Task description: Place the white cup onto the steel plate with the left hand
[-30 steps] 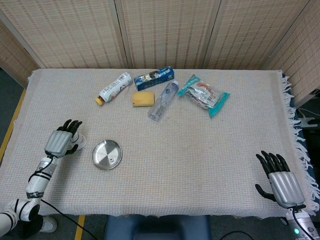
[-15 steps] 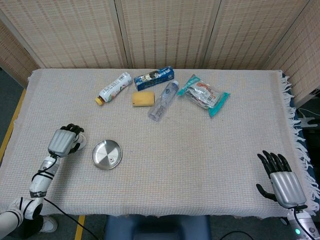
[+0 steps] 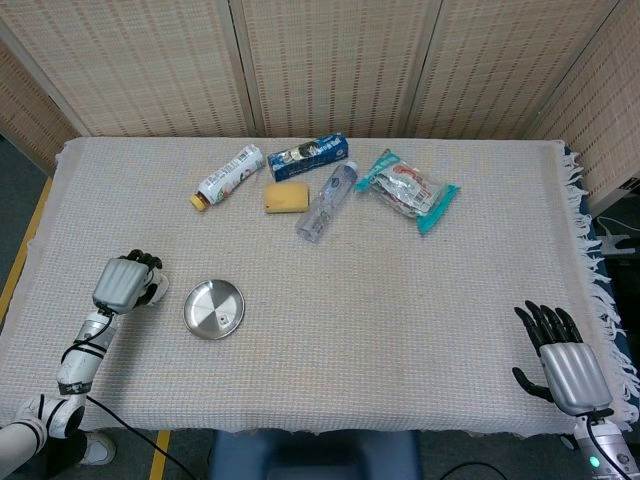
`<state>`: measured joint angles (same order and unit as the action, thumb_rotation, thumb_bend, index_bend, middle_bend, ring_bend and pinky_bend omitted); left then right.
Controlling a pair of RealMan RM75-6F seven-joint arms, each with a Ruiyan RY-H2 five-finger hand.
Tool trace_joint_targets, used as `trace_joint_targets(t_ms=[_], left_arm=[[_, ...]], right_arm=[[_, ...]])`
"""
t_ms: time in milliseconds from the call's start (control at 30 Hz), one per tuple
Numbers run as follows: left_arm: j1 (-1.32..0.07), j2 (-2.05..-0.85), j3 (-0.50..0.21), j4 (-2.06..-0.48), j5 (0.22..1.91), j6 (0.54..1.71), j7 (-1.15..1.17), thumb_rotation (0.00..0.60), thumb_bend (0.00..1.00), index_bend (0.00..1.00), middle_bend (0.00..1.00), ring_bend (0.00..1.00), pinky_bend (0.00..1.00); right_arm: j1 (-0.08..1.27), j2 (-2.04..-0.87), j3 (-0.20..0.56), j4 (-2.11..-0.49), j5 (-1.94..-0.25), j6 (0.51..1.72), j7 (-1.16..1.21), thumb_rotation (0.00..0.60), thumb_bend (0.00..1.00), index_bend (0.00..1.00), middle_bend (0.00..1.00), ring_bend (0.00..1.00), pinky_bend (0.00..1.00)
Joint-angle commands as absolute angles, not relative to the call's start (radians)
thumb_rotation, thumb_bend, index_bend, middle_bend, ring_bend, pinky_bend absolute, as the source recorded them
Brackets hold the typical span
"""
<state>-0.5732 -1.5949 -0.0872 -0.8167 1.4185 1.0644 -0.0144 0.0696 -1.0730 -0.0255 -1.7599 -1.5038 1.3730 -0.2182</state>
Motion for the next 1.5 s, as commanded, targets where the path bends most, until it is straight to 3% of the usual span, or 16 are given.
trace_joint_targets(t_ms=[33,167,367,800,1033,1500], left_arm=[[-0.572,-1.594,-0.086,-0.818,1.42,1.066,-0.015,0.6,0.47,0.39,0.38,0.27,0.64],[-0.566,-1.587,-0.084,-0.83,1.426,1.084,-0.014,0.6,0.48,0.39,0.38,0.28,0.71],[-0.552,-1.56,-0.083,-0.884,1.446,1.142,0.001,0.6,0.48,0.4,0.39,0.28,0.73],[-0.518,-1.597,-0.08,-1.05,1.526,1.321,-0.083,0.6,0.46,0.41,0.45,0.34,0.69],[-0.521,-1.652,-0.063,-1.124,1.573,1.357,-0.038,0.6,0.46,0.42,0.47,0.36,0.69],[-0.524,-1.783,-0.061,-0.967,1.552,1.32,-0.093,0.6,0.45,0.42,0.47,0.37,0.67]], right_arm=[[0.07,-1.073,-0.025,-1.759,-1.503,1.372,-0.218,0.533,0.2,0.0,0.0,0.0,0.0],[0.071,-1.074,-0.026,-1.759,-1.502,1.369,-0.218,0.532,0.2,0.0,0.0,0.0,0.0],[0.073,-1.074,-0.027,-1.759,-1.504,1.367,-0.218,0.532,0.2,0.0,0.0,0.0,0.0],[0.072,-1.067,-0.038,-1.763,-1.528,1.369,-0.204,0.532,0.2,0.0,0.0,0.0,0.0],[0.069,-1.058,-0.047,-1.768,-1.551,1.378,-0.188,0.533,0.2,0.0,0.0,0.0,0.0],[0.059,-1.046,-0.053,-1.774,-1.576,1.4,-0.169,0.532,0.2,0.0,0.0,0.0,0.0]])
